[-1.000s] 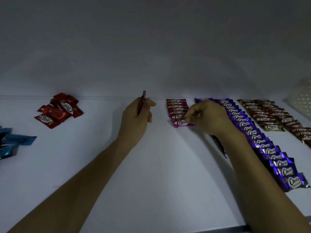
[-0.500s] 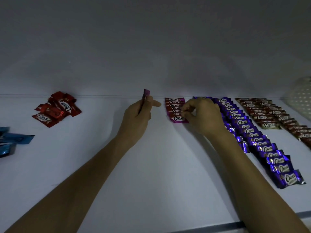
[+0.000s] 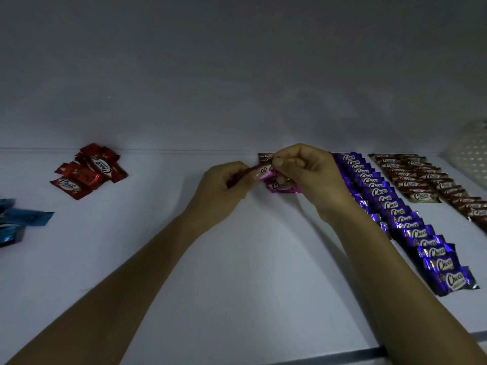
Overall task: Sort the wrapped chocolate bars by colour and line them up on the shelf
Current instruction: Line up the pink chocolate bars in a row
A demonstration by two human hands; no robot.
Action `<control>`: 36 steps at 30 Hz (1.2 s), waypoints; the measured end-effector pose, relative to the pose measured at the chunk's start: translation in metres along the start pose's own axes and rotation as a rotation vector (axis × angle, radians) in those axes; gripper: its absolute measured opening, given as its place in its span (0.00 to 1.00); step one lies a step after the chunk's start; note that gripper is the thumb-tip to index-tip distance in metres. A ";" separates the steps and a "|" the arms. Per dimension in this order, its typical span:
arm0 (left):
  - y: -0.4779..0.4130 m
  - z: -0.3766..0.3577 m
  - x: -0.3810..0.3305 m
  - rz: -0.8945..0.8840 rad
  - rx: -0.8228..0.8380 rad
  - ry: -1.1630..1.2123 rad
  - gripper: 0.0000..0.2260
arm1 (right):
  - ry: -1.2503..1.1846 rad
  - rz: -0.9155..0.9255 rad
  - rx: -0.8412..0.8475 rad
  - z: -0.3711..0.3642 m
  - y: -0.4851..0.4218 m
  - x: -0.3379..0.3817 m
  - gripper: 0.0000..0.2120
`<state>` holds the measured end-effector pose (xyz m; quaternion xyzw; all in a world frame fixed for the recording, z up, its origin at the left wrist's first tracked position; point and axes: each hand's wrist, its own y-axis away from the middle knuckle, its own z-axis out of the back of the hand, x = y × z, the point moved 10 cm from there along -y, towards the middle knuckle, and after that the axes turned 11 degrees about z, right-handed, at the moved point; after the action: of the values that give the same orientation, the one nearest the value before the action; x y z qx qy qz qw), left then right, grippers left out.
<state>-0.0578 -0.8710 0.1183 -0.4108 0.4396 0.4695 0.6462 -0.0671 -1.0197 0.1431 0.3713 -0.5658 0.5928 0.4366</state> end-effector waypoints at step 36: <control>0.000 0.018 0.004 0.116 -0.084 0.470 0.14 | 0.948 0.062 0.116 0.029 -0.004 -0.005 0.05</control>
<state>-0.0538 -0.8529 0.1190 -0.5092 0.5807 0.4152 0.4808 -0.0630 -1.0495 0.1426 0.0667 -0.2810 0.7401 0.6073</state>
